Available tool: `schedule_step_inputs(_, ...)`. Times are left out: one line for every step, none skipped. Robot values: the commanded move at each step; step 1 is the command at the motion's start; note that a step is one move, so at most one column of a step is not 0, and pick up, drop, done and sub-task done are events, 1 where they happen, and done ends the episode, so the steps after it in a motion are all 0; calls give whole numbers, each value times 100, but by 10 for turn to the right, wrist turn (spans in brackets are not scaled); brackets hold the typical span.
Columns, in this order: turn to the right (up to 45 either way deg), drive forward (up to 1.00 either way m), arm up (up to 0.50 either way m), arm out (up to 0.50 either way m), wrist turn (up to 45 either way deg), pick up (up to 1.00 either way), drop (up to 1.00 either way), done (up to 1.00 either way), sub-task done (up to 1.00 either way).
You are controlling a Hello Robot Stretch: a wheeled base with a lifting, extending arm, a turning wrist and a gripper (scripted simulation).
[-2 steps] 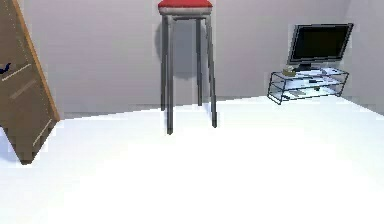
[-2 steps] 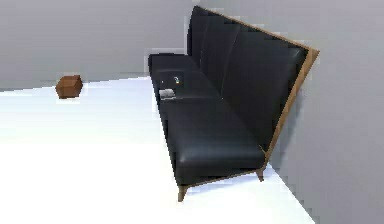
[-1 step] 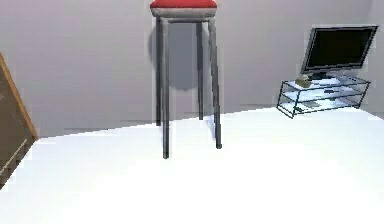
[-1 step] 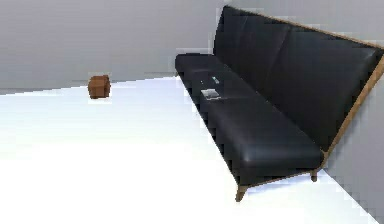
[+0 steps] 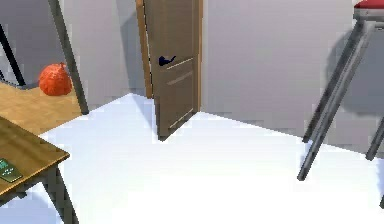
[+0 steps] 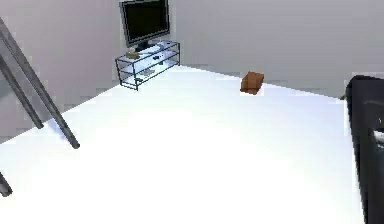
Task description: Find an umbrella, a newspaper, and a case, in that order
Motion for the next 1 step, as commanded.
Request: schedule_step_inputs(-30, 0, 0, 0, 0, 0, 0, 0, 0)
